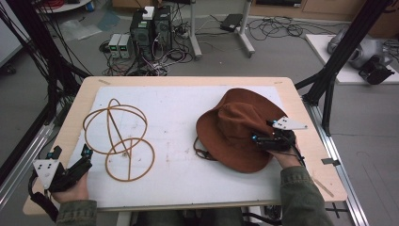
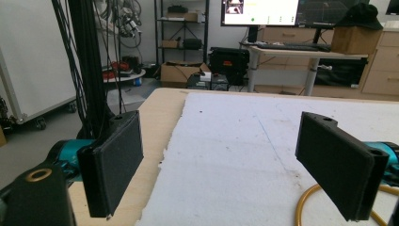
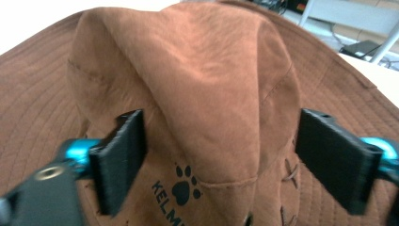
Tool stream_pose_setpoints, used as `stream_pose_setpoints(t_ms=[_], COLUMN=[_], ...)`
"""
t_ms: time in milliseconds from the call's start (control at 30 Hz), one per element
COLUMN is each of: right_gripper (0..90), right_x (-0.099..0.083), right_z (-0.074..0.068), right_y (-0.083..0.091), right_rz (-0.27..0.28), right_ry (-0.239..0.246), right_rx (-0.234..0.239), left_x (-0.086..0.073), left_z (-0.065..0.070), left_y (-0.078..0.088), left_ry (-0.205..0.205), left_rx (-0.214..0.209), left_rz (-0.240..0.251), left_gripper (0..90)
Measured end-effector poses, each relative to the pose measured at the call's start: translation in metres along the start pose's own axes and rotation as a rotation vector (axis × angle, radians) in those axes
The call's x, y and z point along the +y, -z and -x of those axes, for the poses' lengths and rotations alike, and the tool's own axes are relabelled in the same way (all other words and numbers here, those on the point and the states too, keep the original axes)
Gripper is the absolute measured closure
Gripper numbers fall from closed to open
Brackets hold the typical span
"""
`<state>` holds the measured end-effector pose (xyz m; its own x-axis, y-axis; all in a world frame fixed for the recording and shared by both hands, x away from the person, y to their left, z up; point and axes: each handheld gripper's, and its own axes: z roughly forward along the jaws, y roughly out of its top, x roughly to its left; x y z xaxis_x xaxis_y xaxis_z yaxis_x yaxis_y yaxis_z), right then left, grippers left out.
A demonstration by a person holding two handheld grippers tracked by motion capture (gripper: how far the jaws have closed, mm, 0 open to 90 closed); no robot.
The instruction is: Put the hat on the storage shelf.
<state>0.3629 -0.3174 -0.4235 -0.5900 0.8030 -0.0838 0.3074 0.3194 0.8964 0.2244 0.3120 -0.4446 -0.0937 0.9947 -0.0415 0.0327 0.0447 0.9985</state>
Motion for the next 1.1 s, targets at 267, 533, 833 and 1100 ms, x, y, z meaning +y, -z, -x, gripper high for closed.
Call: stream_pose_setpoints(t_ms=[267, 533, 833, 1100], right_gripper=[87.8, 88.2, 88.3, 88.2], right_x=[0.003, 0.0, -0.001, 0.0], right_z=[0.0, 0.002, 0.001, 0.001], right_y=[0.003, 0.004, 0.006, 0.012], right_rz=[-0.05, -0.031, -0.012, 0.013], right_ry=[-0.012, -0.055, -0.085, -0.108], right_rx=[0.099, 0.096, 0.086, 0.054], left_x=[0.0, -0.001, 0.0, -0.001], left_z=[0.0, -0.001, -0.001, 0.0], left_y=[0.0, 0.0, 0.0, 0.0], left_ry=[0.005, 0.006, 0.005, 0.002], left_rx=[-0.002, -0.003, -0.004, -0.012], left_rz=[-0.002, -0.001, -0.001, -0.006], left_gripper=[15.7, 15.7, 15.7, 15.7])
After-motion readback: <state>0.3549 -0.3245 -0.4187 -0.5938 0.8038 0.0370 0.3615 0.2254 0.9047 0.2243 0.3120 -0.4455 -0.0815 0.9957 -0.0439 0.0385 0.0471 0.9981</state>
